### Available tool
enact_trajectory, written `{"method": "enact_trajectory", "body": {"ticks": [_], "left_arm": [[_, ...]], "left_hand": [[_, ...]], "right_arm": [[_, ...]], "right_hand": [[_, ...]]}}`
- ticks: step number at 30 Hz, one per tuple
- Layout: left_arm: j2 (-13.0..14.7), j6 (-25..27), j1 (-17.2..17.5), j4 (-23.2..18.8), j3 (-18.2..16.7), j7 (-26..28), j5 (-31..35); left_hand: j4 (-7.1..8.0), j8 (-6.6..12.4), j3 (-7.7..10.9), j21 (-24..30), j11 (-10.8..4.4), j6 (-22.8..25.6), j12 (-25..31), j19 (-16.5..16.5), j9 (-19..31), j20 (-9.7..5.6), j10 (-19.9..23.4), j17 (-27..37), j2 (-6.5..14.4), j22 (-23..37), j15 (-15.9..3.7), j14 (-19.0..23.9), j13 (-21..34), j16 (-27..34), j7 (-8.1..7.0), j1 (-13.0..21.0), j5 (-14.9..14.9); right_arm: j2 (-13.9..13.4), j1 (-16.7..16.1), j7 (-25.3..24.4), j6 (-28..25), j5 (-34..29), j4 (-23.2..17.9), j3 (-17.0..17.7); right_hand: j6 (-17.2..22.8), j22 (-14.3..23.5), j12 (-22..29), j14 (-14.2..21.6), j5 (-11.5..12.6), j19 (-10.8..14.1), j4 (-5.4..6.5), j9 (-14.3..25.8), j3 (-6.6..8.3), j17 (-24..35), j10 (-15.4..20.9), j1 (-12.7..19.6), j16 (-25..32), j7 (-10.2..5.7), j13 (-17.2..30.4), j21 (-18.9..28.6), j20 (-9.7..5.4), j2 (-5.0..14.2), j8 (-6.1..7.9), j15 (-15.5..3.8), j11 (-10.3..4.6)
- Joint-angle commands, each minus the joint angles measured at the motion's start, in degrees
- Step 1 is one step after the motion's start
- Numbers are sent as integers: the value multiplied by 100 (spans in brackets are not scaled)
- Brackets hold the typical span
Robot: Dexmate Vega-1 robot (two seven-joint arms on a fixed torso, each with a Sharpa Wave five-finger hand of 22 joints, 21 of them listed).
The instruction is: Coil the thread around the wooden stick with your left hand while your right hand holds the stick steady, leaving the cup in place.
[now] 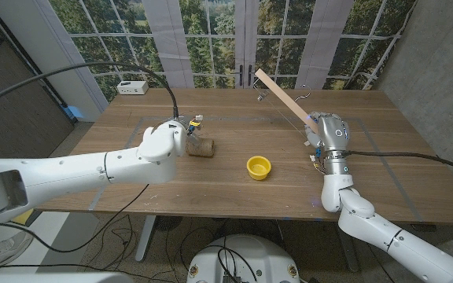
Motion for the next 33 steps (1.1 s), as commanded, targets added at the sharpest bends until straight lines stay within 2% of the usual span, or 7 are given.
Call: {"method": "enact_trajectory", "body": {"ticks": [1, 6, 8, 15, 25, 28, 33], "left_arm": [[-169, 210, -386, 128, 569, -573, 486], [-237, 146, -383, 270, 616, -609, 509], [-242, 14, -256, 333, 416, -578, 342], [-321, -194, -141, 549, 341, -617, 409], [-498, -468, 51, 887, 224, -755, 619], [-495, -621, 240, 918, 28, -635, 635], [-575, -730, 373, 1047, -83, -694, 791]], "left_hand": [[9, -34, -69, 39, -4, 63, 9, 70, 24, -2, 70, 11, -2, 21, -870, 81, 13, 23, 6, 88, 31], [34, -69, -118, 37, 13, 18, -14, 69, 26, 0, 41, 9, 2, 22, -802, -14, 19, -26, 19, 110, 31], [42, -86, -144, 38, 29, -1, -41, 71, 28, -2, -11, 5, 2, 23, -773, -57, 22, -50, 23, 126, 31], [57, -116, -183, 38, 26, -40, -50, 74, 30, 1, -5, -2, 17, 24, -768, -75, 29, -71, 50, 161, 33], [76, -110, -229, 63, -14, 46, -25, 140, 33, -26, 111, -6, 111, 27, -829, 83, 46, -31, 45, 261, 34], [78, -110, -252, 66, -11, 71, -9, 148, 34, -15, 169, -7, 125, 27, -844, 136, 50, -19, 54, 284, 28], [80, -47, -303, 96, -30, 328, 56, 224, 34, -48, 405, 6, 242, 28, -933, 423, 66, 73, 26, 406, 11]], "right_arm": [[-43, -93, -38, 1, 4, -63, 62], [-46, -95, -16, 3, 1, -67, 66], [-40, -87, -10, 6, 1, -60, 65], [-12, -36, 71, -37, -22, -43, 28], [7, 32, 150, -73, -43, -17, -12], [21, 54, 172, -91, -44, -7, -25], [32, 75, 198, -119, -42, 3, -34]], "right_hand": [[711, 13, 18, 436, 45, -30, 34, 222, 5, 16, 447, 539, -12, -679, 492, 44, -40, 573, 28, -936, -443], [708, 10, 21, 444, 46, -39, 34, 222, 1, 31, 442, 540, -24, -672, 503, 61, -43, 571, 30, -938, -450], [708, 9, 20, 446, 46, -45, 35, 222, 1, 39, 447, 541, -31, -678, 500, 68, -43, 573, 31, -936, -439], [703, 5, 19, 458, 48, -53, 35, 221, -2, 59, 452, 544, -49, -681, 500, 94, -43, 574, 33, -938, -442], [678, -2, 17, 472, 49, -70, 40, 220, -12, 94, 454, 541, -83, -681, 506, 139, -38, 574, 31, -933, -444], [699, -4, 19, 472, 50, -73, 35, 220, -10, 104, 469, 549, -98, -680, 502, 154, -38, 574, 41, -939, -424], [700, -6, 17, 484, 50, -81, 41, 219, -16, 120, 461, 544, -105, -686, 509, 171, -38, 576, 44, -935, -436]]}}
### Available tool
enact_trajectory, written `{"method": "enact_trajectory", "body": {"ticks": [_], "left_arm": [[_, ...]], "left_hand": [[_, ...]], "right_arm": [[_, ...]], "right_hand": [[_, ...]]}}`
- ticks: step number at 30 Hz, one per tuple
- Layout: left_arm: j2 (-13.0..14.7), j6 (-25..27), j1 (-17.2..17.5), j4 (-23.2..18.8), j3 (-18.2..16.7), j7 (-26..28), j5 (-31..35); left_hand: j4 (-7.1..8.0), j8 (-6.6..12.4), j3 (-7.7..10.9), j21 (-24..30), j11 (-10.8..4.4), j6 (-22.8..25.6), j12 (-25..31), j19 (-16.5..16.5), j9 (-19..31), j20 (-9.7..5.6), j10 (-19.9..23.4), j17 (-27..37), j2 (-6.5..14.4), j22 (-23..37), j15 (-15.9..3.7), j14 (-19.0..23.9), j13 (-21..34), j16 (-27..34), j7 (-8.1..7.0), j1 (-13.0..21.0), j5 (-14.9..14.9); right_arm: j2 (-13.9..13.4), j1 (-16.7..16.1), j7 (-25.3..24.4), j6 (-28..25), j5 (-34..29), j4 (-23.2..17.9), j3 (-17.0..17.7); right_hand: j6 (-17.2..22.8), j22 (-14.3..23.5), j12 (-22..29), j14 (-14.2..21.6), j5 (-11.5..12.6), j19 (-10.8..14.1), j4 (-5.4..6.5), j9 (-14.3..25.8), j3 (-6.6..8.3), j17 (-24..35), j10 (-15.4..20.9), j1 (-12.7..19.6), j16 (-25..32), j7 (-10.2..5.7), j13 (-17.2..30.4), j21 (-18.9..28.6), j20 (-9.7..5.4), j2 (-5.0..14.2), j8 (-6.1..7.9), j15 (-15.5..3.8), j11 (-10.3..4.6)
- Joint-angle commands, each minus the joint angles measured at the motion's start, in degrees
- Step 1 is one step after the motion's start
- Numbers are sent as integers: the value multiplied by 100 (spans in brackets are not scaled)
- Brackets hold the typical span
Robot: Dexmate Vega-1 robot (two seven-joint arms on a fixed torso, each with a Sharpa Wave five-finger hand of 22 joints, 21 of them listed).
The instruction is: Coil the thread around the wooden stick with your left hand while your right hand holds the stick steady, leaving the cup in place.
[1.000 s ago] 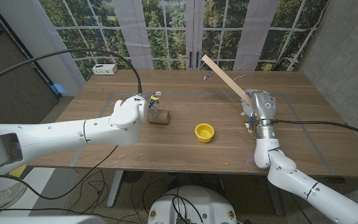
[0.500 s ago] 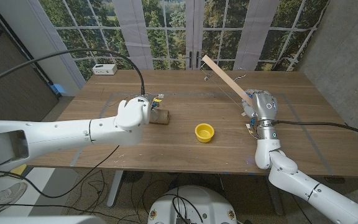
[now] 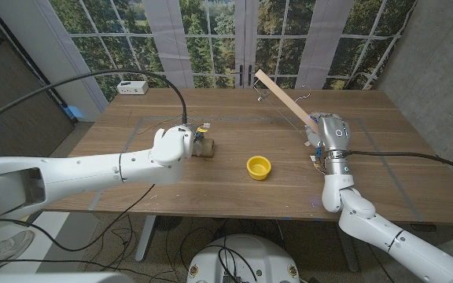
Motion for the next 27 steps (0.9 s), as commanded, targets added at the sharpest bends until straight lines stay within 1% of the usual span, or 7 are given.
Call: {"method": "enact_trajectory", "body": {"ticks": [1, 5, 9, 10, 15, 18, 27], "left_arm": [[-166, -347, 371, 335, -299, -43, 295], [-221, -464, 696, 393, -635, 201, 307], [-315, -534, 1028, 501, -790, 620, 606], [-336, -570, 1183, 512, -916, 844, 634], [-349, -767, 1889, 386, -1585, 1818, 705], [-399, -626, 2094, 281, -1755, 2079, 972], [-511, -1073, 2901, -30, -2871, 3042, 727]], "left_hand": [[-2, 47, -32, 80, -2, 212, 83, 101, 7, -27, 207, 36, 107, 29, -941, 282, 23, 111, -17, 165, 9], [-14, 125, -83, 125, -19, 570, 156, 202, 11, -14, 496, 73, 300, 32, -1009, 601, 42, 235, -50, 349, -21], [-109, 375, -64, 224, -5, 1558, 345, 389, 21, -49, 1169, 153, 679, 35, -1092, 1261, 66, 509, -104, 879, -67], [-112, 467, -90, 269, -89, 1914, 451, 462, 24, -62, 1506, 206, 751, 39, -1106, 1524, 89, 637, -56, 1035, -89], [-107, 966, -164, 710, -40, 3398, 876, 860, 103, -247, 2807, 704, 1025, 172, -1144, 2939, 378, 1516, 204, 1862, -99], [-81, 1016, -180, 930, 16, 3526, 946, 1060, 114, -299, 2944, 861, 1045, 234, -1148, 3354, 526, 1737, 261, 2025, -102], [-68, 1115, -223, 1236, -65, 3794, 947, 1338, 113, -395, 2946, 1011, 996, 316, -1145, 3467, 691, 1802, 288, 2164, -98]], "right_arm": [[26, 64, 92, -56, -14, 37, -38], [27, 86, 110, -60, -9, 56, -47], [17, 96, 121, -49, 3, 72, -51], [15, 99, 126, -47, 5, 74, -52], [5, 101, 126, -41, 12, 80, -55], [-12, 92, 115, -26, 18, 69, -46], [-18, 32, 9, 89, 97, 63, 13]], "right_hand": [[698, 12, 20, 443, 39, -18, 35, 219, -9, 23, 464, 542, -23, -684, 504, 42, -17, 577, 47, -912, -429], [702, 9, 14, 453, 38, -26, 43, 219, -15, 38, 457, 533, -30, -685, 504, 58, -18, 579, 51, -906, -429], [705, 6, 16, 449, 38, -29, 45, 218, -16, 48, 453, 532, -48, -681, 514, 75, -18, 583, 54, -907, -428], [704, 5, 12, 450, 38, -30, 43, 218, -18, 52, 455, 532, -50, -686, 507, 80, -17, 577, 54, -910, -431], [705, 2, 10, 460, 39, -36, 44, 217, -20, 66, 453, 532, -63, -686, 511, 99, -20, 579, 58, -911, -426], [705, 0, 11, 463, 39, -47, 44, 217, -23, 76, 457, 531, -71, -685, 513, 108, -22, 579, 60, -910, -456], [695, -8, 8, 472, 40, -56, 48, 216, -29, 106, 455, 529, -98, -685, 523, 149, -26, 583, 61, -910, -451]]}}
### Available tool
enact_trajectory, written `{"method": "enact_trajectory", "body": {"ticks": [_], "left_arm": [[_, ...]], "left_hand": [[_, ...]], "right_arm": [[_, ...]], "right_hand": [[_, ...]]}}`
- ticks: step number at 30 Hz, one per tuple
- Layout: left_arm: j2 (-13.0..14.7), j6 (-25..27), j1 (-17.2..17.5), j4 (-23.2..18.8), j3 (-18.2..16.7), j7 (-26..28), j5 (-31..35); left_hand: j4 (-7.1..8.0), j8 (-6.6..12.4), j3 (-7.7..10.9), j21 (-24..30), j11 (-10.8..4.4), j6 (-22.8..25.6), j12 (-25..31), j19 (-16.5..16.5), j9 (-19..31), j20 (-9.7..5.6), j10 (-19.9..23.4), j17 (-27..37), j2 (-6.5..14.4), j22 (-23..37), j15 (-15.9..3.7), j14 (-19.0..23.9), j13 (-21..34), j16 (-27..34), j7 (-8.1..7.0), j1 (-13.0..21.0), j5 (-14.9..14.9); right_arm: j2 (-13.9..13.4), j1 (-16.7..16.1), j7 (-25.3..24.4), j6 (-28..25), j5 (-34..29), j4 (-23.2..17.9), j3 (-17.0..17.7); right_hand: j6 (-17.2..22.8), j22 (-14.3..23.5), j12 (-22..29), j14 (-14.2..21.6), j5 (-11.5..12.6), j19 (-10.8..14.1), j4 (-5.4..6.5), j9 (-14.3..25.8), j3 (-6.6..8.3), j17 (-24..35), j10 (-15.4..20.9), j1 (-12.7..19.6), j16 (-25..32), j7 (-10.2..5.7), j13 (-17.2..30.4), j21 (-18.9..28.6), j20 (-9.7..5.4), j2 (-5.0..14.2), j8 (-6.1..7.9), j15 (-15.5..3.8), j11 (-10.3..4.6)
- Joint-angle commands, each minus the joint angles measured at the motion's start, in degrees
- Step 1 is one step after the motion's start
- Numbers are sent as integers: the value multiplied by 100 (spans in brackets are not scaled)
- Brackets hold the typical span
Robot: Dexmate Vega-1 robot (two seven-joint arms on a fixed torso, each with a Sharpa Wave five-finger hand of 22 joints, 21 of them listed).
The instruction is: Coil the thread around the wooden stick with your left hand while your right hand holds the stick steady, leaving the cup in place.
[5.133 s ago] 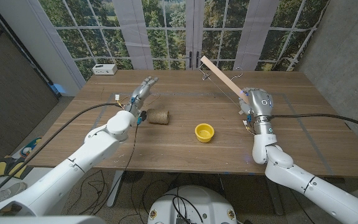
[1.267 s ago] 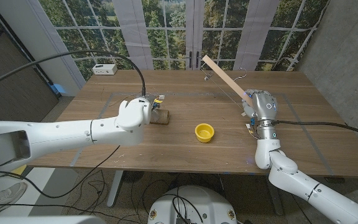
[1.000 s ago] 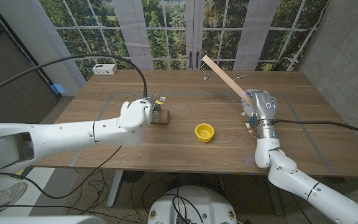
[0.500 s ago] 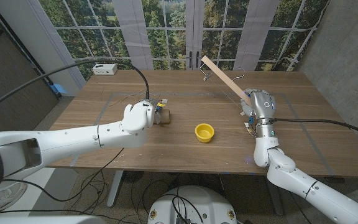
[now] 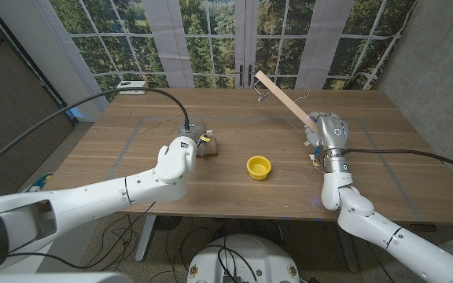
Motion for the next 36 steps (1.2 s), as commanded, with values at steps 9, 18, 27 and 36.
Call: {"method": "enact_trajectory", "body": {"ticks": [9, 18, 27, 36], "left_arm": [[-311, -599, 1501, -484, -2018, 1588, -2], [-282, -557, 1242, -527, -2069, 1308, 383], [-359, -729, 1016, -417, -2210, 1160, 720], [-566, -884, 686, -149, -2207, 945, 1237]], "left_hand": [[26, 235, -37, 263, -651, 1935, 72, 194, 20, -3, 795, 973, 1060, 101, -1792, 1739, 680, 206, -50, 1237, 30], [27, 243, -47, 349, -623, 1973, 75, 204, 16, -7, 817, 1036, 1064, 137, -1791, 1748, 734, 228, -20, 1288, 32], [30, 252, -60, 415, -645, 2014, 78, 193, 12, -16, 841, 1088, 1060, 165, -1791, 1757, 778, 247, -23, 1323, 32], [32, 253, -84, 497, -632, 2042, 74, 196, 7, -43, 853, 1146, 1040, 195, -1790, 1752, 828, 260, -28, 1357, 31]], "right_arm": [[-6, -88, -243, 373, 226, 49, 136], [30, -75, -339, 819, 461, 140, 212], [55, -12, -326, 1009, 404, 204, 156], [44, 67, -214, 1006, 216, 263, 11]], "right_hand": [[701, -10, 4, 430, 18, -45, 30, 215, 17, 49, 458, 534, -70, -678, 532, 82, -59, 585, 46, -912, -448], [708, -16, -8, 443, 18, -57, 26, 213, 14, 77, 467, 541, -92, -678, 518, 120, -61, 584, 53, -915, -419], [713, -23, -8, 469, 20, -74, 28, 212, 9, 102, 469, 541, -107, -685, 527, 152, -64, 586, 58, -910, -436], [712, -28, -13, 476, 21, -82, 26, 210, 5, 122, 471, 543, -131, -671, 530, 185, -68, 581, 61, -909, -426]]}}
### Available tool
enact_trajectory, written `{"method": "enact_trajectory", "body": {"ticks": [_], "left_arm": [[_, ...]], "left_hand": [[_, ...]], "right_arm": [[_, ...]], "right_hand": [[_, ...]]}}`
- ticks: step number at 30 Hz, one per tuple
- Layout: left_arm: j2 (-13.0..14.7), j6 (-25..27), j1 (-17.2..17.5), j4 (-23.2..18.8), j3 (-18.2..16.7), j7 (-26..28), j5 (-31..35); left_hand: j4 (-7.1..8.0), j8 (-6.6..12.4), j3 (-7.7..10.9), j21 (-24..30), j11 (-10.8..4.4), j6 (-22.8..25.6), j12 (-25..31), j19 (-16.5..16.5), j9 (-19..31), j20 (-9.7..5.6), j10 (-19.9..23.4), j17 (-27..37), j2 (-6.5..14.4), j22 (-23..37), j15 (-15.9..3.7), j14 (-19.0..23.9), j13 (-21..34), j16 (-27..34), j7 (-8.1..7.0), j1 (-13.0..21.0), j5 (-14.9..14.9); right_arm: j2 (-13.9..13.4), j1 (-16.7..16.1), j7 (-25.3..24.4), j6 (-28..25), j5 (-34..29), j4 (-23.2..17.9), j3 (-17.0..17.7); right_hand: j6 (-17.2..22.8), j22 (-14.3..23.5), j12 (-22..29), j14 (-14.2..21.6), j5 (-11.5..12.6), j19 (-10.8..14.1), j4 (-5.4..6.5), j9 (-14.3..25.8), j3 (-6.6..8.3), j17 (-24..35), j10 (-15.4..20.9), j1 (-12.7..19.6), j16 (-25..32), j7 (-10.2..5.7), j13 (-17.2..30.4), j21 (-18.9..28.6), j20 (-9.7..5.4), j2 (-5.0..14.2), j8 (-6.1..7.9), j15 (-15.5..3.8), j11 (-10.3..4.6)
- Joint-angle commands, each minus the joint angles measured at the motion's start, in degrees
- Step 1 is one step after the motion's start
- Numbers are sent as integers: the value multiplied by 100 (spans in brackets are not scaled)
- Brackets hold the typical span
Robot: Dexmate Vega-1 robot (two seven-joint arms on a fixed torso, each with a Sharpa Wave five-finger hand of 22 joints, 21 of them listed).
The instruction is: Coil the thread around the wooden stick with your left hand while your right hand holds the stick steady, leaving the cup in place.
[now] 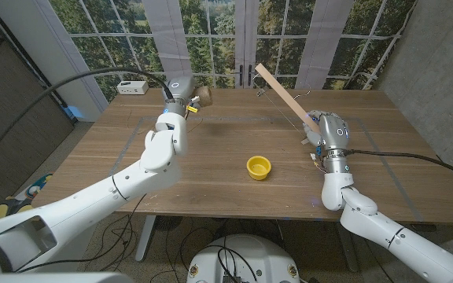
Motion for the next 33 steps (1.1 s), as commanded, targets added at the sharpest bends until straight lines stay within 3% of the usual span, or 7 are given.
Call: {"method": "enact_trajectory", "body": {"ticks": [1, 21, 33], "left_arm": [[-255, -217, -494, 329, -82, -374, 646], [-801, -751, -843, 810, -430, -383, 1174], [-1138, -1034, -1088, 1161, -641, -262, 831]], "left_hand": [[41, 82, 1, 76, -644, 1903, 37, 36, 17, -10, 729, 1154, 1189, 27, -1799, 1635, 833, 63, -86, 1209, 18], [56, 69, -34, 202, -685, 1919, 21, -4, 10, -42, 735, 1246, 1179, 72, -1799, 1634, 914, 76, -147, 1247, 15], [66, 64, -54, 272, -684, 1933, 12, -25, 7, -48, 740, 1290, 1175, 94, -1799, 1627, 958, 73, -148, 1260, 13]], "right_arm": [[-1, 102, 113, 159, -191, 88, -166], [-33, 235, 166, 229, -621, 140, -443], [-105, 328, 185, 481, -908, 47, -592]], "right_hand": [[714, -2, 29, 447, 25, -24, 16, 210, 20, 10, 470, 543, -12, -676, 487, 36, -66, 585, 42, -902, -430], [719, -16, 15, 464, 32, -52, 6, 205, 15, 55, 476, 560, -71, -672, 488, 115, -72, 573, 49, -904, -451], [724, -23, 5, 481, 36, -60, 7, 203, 12, 75, 486, 563, -104, -682, 482, 161, -78, 568, 53, -900, -425]]}}
